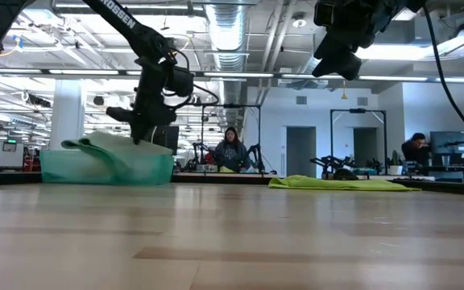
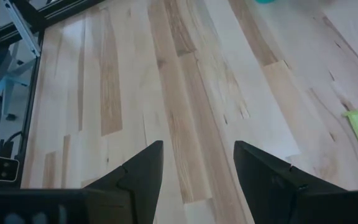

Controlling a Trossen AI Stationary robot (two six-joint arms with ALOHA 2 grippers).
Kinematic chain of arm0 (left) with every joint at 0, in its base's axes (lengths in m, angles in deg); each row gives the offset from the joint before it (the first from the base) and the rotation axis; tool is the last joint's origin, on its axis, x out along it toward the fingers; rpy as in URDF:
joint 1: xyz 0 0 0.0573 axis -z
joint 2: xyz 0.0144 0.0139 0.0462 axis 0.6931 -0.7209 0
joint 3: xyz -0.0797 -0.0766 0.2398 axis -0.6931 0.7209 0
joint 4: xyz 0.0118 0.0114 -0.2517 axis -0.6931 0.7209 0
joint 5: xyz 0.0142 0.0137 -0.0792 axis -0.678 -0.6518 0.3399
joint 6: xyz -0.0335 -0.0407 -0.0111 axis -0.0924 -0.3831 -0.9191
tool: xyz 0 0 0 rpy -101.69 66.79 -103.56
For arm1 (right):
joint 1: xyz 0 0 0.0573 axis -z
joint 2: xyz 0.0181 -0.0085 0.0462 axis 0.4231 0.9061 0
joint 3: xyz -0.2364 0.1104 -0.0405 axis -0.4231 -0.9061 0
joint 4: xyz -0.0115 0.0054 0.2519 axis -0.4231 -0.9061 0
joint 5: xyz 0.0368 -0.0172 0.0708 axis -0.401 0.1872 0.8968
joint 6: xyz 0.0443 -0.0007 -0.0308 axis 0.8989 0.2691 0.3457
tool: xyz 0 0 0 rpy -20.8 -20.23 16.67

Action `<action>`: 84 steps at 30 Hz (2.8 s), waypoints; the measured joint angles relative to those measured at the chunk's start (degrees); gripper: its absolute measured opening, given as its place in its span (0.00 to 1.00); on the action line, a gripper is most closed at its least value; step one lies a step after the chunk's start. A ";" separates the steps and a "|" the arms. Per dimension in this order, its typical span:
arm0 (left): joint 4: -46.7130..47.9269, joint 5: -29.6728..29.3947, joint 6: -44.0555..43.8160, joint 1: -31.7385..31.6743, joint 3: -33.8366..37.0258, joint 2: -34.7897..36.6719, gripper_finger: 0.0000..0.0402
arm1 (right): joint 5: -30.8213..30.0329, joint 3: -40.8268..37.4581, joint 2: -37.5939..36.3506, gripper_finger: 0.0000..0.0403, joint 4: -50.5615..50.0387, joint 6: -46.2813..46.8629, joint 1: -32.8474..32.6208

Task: Fold microfiber towels
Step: Stack the folded green microfiber on top of the yellow microfiber towel, then fold the light green microfiber microfiber towel

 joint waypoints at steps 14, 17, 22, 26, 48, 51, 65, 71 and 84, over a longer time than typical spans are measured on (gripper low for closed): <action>-2.70 3.41 -9.45 -0.05 0.00 -0.01 0.17 | 0.00 0.00 0.00 0.55 0.00 -0.02 0.00; -2.93 2.90 -11.06 -0.15 0.00 -0.02 0.24 | 0.00 0.00 0.02 0.55 0.00 -0.02 0.00; -2.86 -0.06 -15.47 0.22 0.00 0.10 0.32 | 0.02 0.00 0.00 0.55 0.00 -0.02 0.00; -0.18 1.19 -27.24 0.68 -0.10 2.24 0.33 | 0.02 0.00 0.00 0.55 0.00 0.00 0.00; 10.05 11.81 -44.35 -1.92 13.67 4.20 0.33 | -0.21 0.00 0.01 0.55 0.00 -0.49 0.00; 8.05 9.37 -44.53 -3.19 15.22 4.20 0.33 | -3.64 0.00 0.00 0.55 0.00 -0.50 0.00; 9.93 11.44 -49.40 -3.77 4.79 8.01 0.33 | -5.95 -0.02 -0.29 0.55 -0.02 -0.49 0.02; 4.97 28.28 -57.93 3.17 0.13 13.74 0.33 | -8.30 -0.02 -3.89 0.55 -0.98 0.48 0.67; -10.91 30.32 -64.26 19.76 -0.44 14.89 0.33 | -12.00 0.00 4.82 0.55 -5.92 5.99 14.30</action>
